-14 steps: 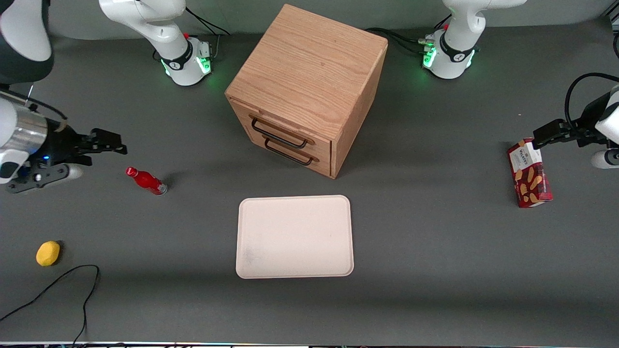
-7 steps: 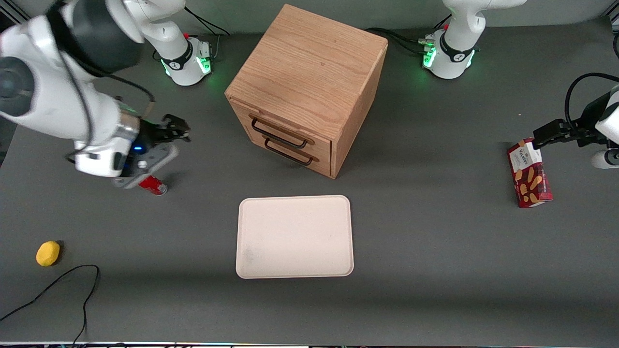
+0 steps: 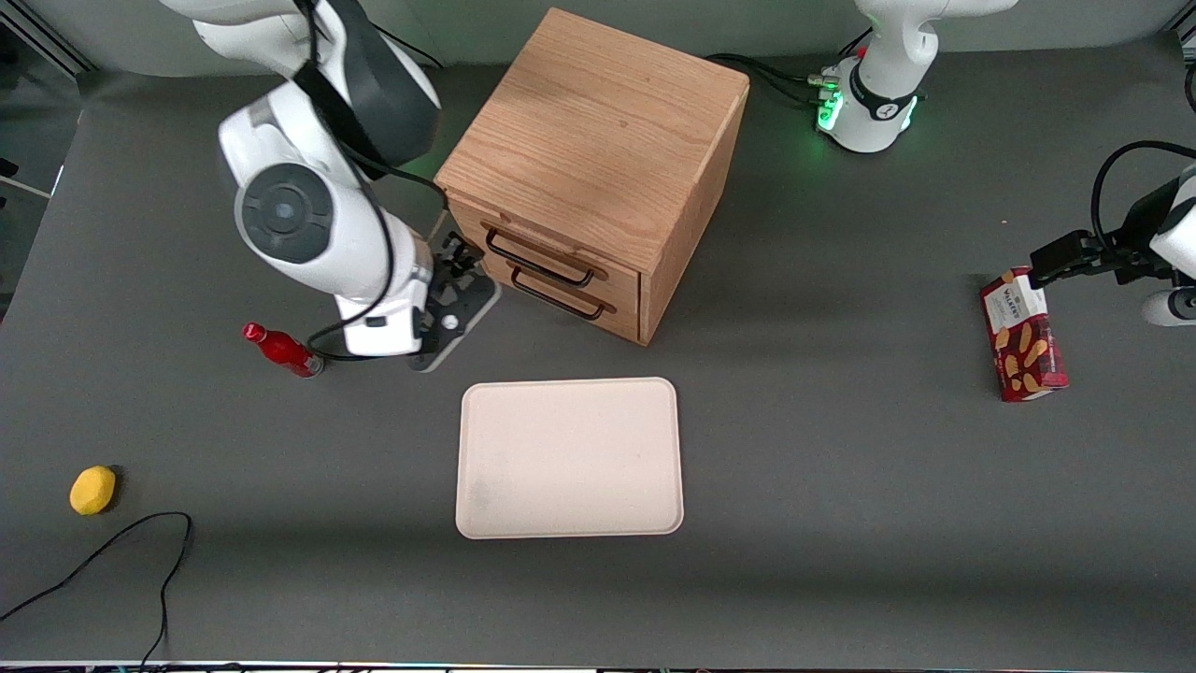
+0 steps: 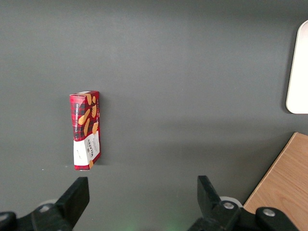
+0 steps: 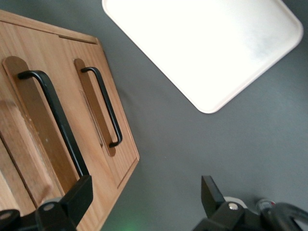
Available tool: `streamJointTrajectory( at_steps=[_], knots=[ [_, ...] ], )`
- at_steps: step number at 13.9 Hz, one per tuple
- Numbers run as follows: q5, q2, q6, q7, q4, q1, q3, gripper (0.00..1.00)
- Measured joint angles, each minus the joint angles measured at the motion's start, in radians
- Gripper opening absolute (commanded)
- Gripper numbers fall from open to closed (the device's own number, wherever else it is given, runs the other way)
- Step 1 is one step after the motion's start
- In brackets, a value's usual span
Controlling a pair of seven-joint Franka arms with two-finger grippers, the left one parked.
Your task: Open upper drawer
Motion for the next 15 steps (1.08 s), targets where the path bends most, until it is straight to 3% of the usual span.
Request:
streamJointTrajectory(
  at_steps=[15],
  knots=[
    [0.000, 0.090, -0.021, -0.077, 0.011, 0.042, 0.065, 1.00]
  ],
)
